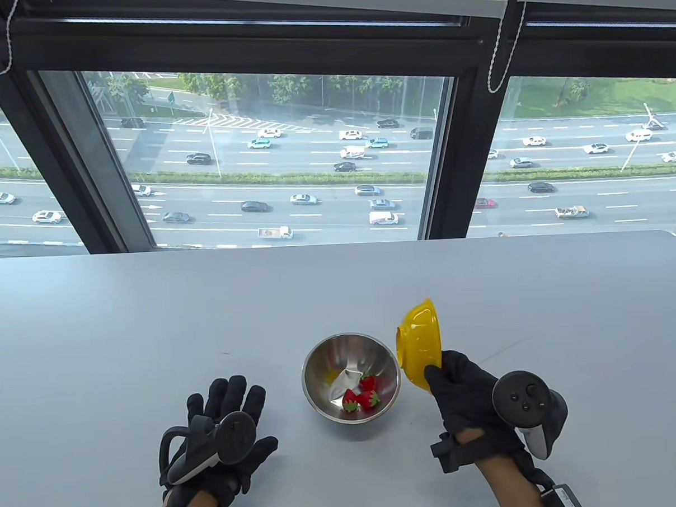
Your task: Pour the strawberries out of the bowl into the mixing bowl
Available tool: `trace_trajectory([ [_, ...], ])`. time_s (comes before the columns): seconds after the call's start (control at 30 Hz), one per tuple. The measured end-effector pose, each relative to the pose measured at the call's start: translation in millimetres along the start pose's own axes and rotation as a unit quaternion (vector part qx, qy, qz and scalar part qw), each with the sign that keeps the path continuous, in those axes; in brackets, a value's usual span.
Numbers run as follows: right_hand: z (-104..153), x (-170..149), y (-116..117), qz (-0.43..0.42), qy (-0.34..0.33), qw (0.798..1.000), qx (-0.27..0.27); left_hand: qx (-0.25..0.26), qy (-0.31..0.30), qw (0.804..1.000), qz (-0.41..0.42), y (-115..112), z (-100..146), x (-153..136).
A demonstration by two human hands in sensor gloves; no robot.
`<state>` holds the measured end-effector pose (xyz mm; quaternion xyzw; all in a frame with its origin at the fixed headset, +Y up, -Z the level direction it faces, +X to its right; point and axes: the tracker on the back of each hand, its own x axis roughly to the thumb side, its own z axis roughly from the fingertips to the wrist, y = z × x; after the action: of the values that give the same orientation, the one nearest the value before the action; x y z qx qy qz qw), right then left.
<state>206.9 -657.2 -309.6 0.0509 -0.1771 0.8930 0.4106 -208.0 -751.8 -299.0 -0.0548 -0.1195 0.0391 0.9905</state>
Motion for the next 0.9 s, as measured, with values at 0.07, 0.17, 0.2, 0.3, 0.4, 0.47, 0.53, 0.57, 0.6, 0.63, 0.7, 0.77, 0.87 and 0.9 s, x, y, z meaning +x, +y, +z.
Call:
trace_trajectory([
  [0.07, 0, -5, -10, 0.032, 0.002, 0.999, -0.016, -0.001, 0.000, 1.000, -0.001, 0, 0, 0],
  [0.17, -2, -15, -21, 0.097, 0.015, 0.995, -0.021, -0.001, -0.001, 1.000, 0.000, 0, 0, 0],
  [0.2, -1, -17, -22, 0.110, 0.016, 0.993, -0.025, -0.001, -0.001, 1.000, 0.000, 0, 0, 0],
  [0.3, -2, -27, -28, 0.209, 0.023, 0.977, -0.037, -0.002, -0.001, 1.000, -0.001, 0, 0, 0],
  [0.4, -4, -35, -29, 0.295, 0.033, 0.954, -0.035, -0.004, -0.001, 1.000, -0.001, -1, 0, 1],
  [0.47, -6, -41, -30, 0.326, 0.046, 0.944, -0.033, -0.005, -0.002, 1.000, -0.002, -1, 0, 1],
  [0.53, -7, -45, -32, 0.349, 0.056, 0.935, -0.038, -0.006, -0.002, 1.000, -0.002, -1, 0, 1],
  [0.57, -7, -47, -33, 0.365, 0.064, 0.928, -0.036, -0.007, -0.002, 1.000, -0.002, -1, 0, 1],
  [0.6, -8, -49, -34, 0.377, 0.067, 0.923, -0.037, -0.007, -0.002, 1.000, -0.002, -1, 0, 1],
  [0.63, -8, -51, -36, 0.392, 0.071, 0.916, -0.042, -0.007, -0.002, 1.000, -0.002, -1, 0, 1],
  [0.7, -9, -56, -37, 0.407, 0.084, 0.909, -0.040, -0.008, -0.002, 1.000, -0.002, -2, 0, 2],
  [0.77, -10, -61, -39, 0.422, 0.096, 0.901, -0.037, -0.010, -0.002, 1.000, -0.003, -2, 0, 2],
  [0.87, -11, -72, -42, 0.435, 0.115, 0.892, -0.034, -0.010, -0.002, 1.000, -0.003, -2, 1, 2],
  [0.9, -11, -74, -42, 0.438, 0.120, 0.890, -0.034, -0.009, -0.002, 1.000, -0.003, -1, 1, 2],
])
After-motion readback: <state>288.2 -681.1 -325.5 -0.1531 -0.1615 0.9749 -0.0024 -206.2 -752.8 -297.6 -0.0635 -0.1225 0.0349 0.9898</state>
